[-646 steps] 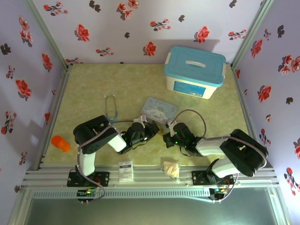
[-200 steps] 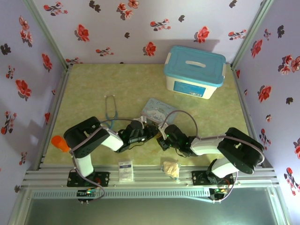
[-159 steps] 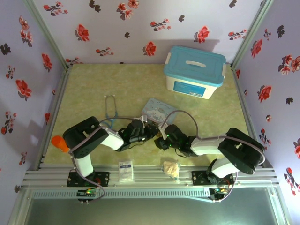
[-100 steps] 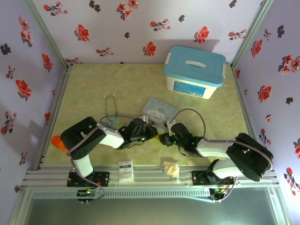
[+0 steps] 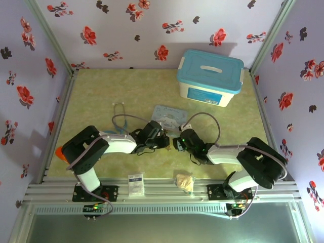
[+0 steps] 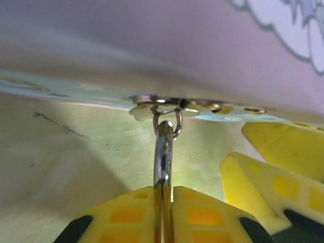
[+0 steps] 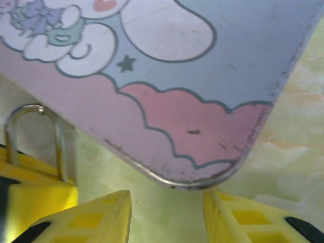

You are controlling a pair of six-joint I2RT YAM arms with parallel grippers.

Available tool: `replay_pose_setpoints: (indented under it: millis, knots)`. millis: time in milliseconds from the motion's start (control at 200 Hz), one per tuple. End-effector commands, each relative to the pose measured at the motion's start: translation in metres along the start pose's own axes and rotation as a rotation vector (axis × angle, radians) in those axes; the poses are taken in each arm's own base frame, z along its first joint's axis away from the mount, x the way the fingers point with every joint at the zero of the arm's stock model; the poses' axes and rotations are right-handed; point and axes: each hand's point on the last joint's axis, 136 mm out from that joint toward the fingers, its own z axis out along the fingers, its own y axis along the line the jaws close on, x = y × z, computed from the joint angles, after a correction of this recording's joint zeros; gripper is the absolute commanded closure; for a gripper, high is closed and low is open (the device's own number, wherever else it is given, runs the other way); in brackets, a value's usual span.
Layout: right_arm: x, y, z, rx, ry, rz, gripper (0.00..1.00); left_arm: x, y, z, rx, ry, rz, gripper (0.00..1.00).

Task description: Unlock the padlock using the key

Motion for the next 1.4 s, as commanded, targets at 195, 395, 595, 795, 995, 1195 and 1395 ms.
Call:
replay_pose_setpoints:
  millis: [195,395,595,795,995,1195,1395]
  knots:
    - [-0.003,-0.014,0.005,0.085,0.002,0.028,0.6,0.02,0.042,-0.009,-0.294,0.097,0.143,0.88]
    - [-0.002,-0.017,0.005,0.099,0.006,0.021,0.61,0.026,0.041,-0.013,-0.337,0.102,0.168,0.85]
    - [-0.001,-0.019,0.004,0.109,0.01,0.017,0.62,0.029,0.043,-0.017,-0.368,0.097,0.178,0.84]
    - [0.001,-0.02,0.004,0.11,0.01,0.02,0.62,0.034,0.035,-0.013,-0.362,0.111,0.196,0.81]
    - [0.004,-0.021,0.005,0.115,0.015,0.019,0.63,0.037,0.033,-0.013,-0.388,0.121,0.22,0.82]
    - [0.005,-0.022,0.004,0.116,0.014,0.023,0.64,0.036,0.042,-0.02,-0.503,0.119,0.285,0.82]
    - [0.005,-0.022,0.005,0.117,0.013,0.025,0.64,0.034,0.035,-0.025,-0.595,0.095,0.377,0.8]
